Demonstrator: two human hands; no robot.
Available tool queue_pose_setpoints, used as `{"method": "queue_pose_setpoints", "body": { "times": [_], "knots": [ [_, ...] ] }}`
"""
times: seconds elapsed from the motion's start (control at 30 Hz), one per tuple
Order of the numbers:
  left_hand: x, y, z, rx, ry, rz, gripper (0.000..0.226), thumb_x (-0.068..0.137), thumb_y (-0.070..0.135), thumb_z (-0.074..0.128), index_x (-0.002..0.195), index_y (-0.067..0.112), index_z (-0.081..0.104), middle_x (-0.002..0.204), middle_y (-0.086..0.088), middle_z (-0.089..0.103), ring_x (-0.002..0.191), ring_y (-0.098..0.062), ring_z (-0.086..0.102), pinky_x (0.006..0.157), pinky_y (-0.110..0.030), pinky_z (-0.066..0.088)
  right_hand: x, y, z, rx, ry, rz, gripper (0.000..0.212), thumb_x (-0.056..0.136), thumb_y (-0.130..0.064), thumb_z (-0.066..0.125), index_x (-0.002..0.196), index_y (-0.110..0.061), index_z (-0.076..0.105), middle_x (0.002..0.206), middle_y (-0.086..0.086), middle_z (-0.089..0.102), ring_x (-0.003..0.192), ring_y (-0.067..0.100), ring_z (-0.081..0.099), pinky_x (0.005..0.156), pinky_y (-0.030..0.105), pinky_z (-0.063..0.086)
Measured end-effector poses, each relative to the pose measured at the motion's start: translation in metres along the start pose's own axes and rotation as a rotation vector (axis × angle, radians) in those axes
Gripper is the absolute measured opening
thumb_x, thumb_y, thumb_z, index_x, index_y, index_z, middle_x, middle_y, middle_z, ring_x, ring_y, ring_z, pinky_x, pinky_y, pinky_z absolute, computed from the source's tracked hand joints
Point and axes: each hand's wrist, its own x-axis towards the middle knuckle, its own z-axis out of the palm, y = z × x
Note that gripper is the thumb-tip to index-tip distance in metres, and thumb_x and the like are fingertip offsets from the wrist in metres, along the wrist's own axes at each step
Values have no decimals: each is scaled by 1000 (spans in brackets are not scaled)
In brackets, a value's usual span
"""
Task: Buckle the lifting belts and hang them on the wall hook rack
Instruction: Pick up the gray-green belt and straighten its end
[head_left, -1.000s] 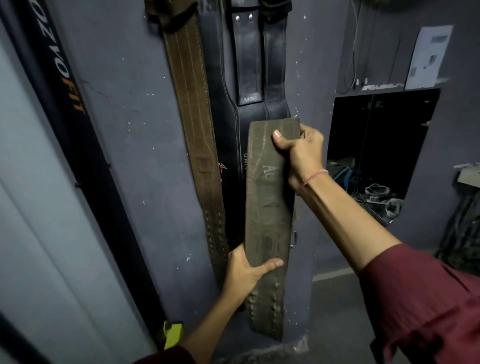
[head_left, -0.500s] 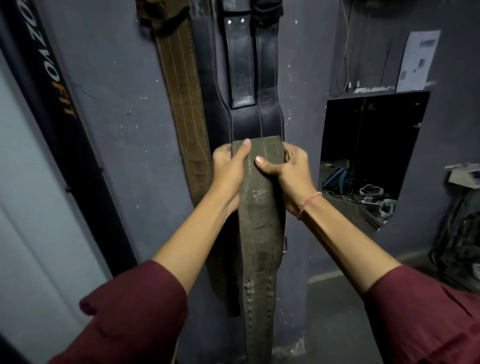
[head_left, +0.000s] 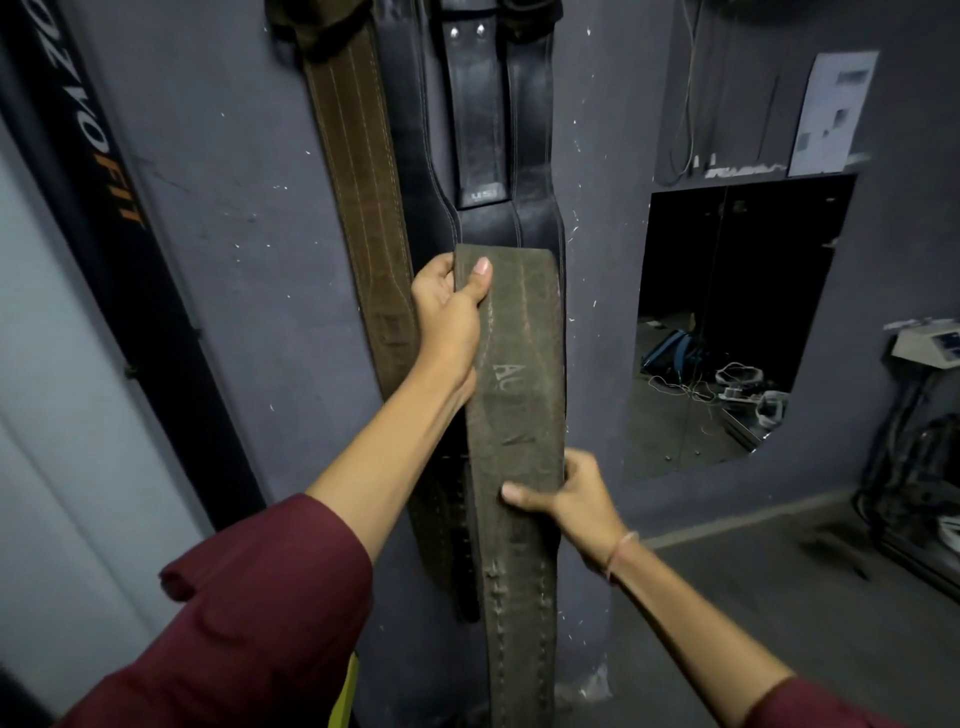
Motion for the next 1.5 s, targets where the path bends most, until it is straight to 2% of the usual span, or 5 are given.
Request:
{"method": "queue_pose_setpoints", "body": {
  "times": [0.3,0.57,0.87,1.2,1.5],
  "knots": [
    [-23,-28,-12,-19,-17,-46,1,100,10,51,100,10,52,89,-5,64,73,-8,64,65,-25,55,88,-134,6,244,62,3,39,82,-13,75,114,8,64,109,29,70,93,35,72,74,40,61],
    [-5,3,-31,-22,-135,-745,42,94,47,53,96,10,73,86,-13,73,79,-25,68,78,-36,55,64,-105,12,137,21,-216,33,78,9,72,110,6,63,108,26,69,97,31,70,85,47,59],
    [-17,-24,-10,-65,-169,-346,54,69,-27,42,110,4,58,91,-16,70,79,-27,70,67,-35,60,60,-108,-8,260,14,58,43,88,-44,66,119,-14,66,109,9,75,100,22,73,80,34,60],
    [-12,-23,-27,-157,-66,-755,57,92,51,56,120,2,67,115,-20,70,100,-32,68,92,-44,53,62,-81,-6,113,-14,-189,58,83,-9,75,137,-14,55,125,3,69,117,19,65,102,39,51],
    [-18,-49,-11,-157,67,-504,33,83,-7,62,113,6,59,106,-19,70,86,-31,70,67,-42,61,55,-66,-27,64,55,-122,30,88,-22,72,104,3,66,89,7,73,84,16,69,72,28,54]
  ]
}}
